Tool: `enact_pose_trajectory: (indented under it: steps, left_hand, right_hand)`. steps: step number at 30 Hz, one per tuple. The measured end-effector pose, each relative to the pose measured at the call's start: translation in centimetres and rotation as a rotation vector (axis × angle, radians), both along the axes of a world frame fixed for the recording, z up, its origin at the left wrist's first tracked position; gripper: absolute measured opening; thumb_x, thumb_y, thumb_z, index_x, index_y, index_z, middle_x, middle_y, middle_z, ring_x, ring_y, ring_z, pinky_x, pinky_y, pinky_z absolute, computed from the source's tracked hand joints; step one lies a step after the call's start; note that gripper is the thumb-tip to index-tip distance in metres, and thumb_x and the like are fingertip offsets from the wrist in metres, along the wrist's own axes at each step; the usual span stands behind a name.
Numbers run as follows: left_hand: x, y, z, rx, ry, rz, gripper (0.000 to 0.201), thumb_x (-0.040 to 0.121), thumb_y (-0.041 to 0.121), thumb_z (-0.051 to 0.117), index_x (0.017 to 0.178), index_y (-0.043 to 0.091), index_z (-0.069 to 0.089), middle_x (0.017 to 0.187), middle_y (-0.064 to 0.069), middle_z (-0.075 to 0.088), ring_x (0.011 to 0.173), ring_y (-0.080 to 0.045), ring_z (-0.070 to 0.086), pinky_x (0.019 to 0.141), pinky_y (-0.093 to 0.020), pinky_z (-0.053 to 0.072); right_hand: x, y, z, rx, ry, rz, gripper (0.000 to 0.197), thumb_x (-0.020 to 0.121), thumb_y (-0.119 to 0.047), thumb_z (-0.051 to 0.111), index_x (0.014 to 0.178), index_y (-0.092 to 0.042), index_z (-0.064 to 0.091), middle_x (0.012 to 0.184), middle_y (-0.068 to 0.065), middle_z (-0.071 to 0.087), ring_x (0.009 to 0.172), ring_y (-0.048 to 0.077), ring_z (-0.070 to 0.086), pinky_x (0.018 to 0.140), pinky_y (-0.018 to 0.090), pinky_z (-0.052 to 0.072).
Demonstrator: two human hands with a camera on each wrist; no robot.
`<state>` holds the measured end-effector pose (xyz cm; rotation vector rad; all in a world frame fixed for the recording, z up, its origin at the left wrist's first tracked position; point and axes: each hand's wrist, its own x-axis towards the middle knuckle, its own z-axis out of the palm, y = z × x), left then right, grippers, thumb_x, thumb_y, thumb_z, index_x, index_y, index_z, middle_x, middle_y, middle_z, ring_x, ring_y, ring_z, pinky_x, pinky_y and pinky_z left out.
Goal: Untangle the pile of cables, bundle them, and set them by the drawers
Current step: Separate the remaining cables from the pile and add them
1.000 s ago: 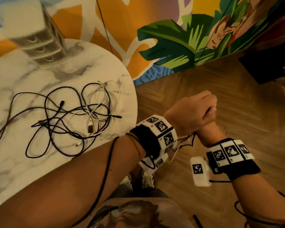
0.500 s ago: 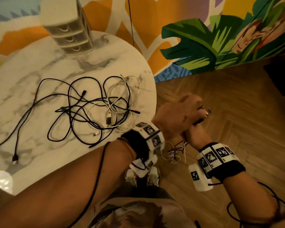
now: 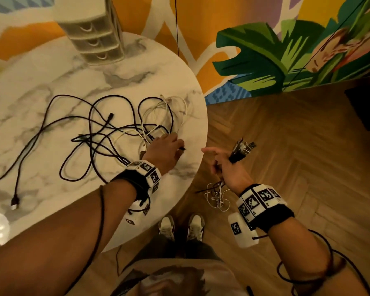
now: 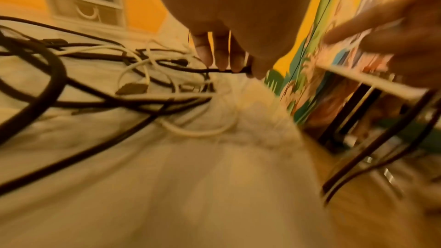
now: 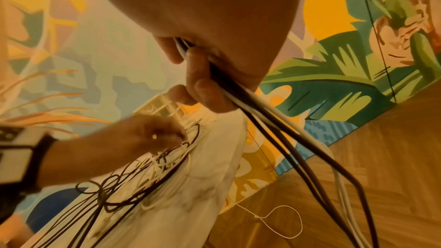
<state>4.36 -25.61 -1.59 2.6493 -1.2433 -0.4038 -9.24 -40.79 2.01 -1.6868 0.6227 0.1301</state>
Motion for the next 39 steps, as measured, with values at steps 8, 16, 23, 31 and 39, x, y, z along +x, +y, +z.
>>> enact_pose_trajectory:
  steps: [8, 16, 23, 31, 39]
  left_hand:
    - [-0.9, 0.5, 10.2, -0.755, 0.004, 0.191, 0.015, 0.085, 0.016, 0.062, 0.096, 0.011, 0.071, 0.091, -0.002, 0.062, 0.085, -0.013, 0.056, 0.074, -0.016, 0.045]
    - [-1.1, 2.8, 13.7, -0.825, 0.033, 0.231, 0.02, 0.085, 0.02, 0.061, 0.098, 0.011, 0.072, 0.09, -0.002, 0.064, 0.089, -0.017, 0.058, 0.079, -0.03, 0.048]
    - [-1.8, 3.7, 14.7, -0.915, 0.144, 0.172, 0.02, 0.086, 0.013, 0.057, 0.101, 0.009, 0.069, 0.095, -0.002, 0.062, 0.09, -0.014, 0.057, 0.077, -0.026, 0.048]
    - [0.0, 4.0, 6.6, -0.456, 0.938, 0.309, 0.029, 0.086, -0.002, 0.053, 0.108, 0.014, 0.06, 0.093, -0.005, 0.062, 0.07, -0.014, 0.058, 0.061, -0.025, 0.046]
    - [8.1, 11.4, 3.6, -0.176, 0.533, 0.597, 0.011, 0.089, 0.014, 0.057, 0.087, 0.011, 0.067, 0.074, -0.008, 0.061, 0.058, -0.013, 0.051, 0.054, -0.022, 0.042]
  right_hand:
    - [5.4, 4.0, 4.7, -0.127, -0.196, 0.201, 0.024, 0.099, -0.004, 0.038, 0.084, -0.017, 0.052, 0.069, -0.01, 0.043, 0.055, -0.005, 0.044, 0.054, 0.008, 0.033]
    - [8.2, 6.1, 7.5, -0.279, -0.214, 0.273, 0.028, 0.098, -0.003, 0.04, 0.118, 0.011, 0.052, 0.091, 0.001, 0.049, 0.082, 0.006, 0.039, 0.078, 0.011, 0.036]
    - [9.0, 7.1, 6.8, -0.324, -0.431, 0.204, 0.025, 0.084, -0.033, 0.043, 0.065, -0.022, 0.054, 0.065, -0.008, 0.052, 0.058, 0.006, 0.048, 0.058, 0.033, 0.042]
    - [9.2, 6.8, 8.6, 0.198, -0.475, -0.203, 0.042, 0.093, -0.015, 0.034, 0.051, -0.009, 0.038, 0.051, 0.018, 0.04, 0.047, 0.018, 0.042, 0.051, 0.025, 0.038]
    - [8.0, 0.9, 8.1, 0.423, -0.48, -0.317, 0.052, 0.097, -0.028, 0.032, 0.046, -0.017, 0.029, 0.041, -0.003, 0.021, 0.037, 0.013, 0.017, 0.038, 0.022, 0.015]
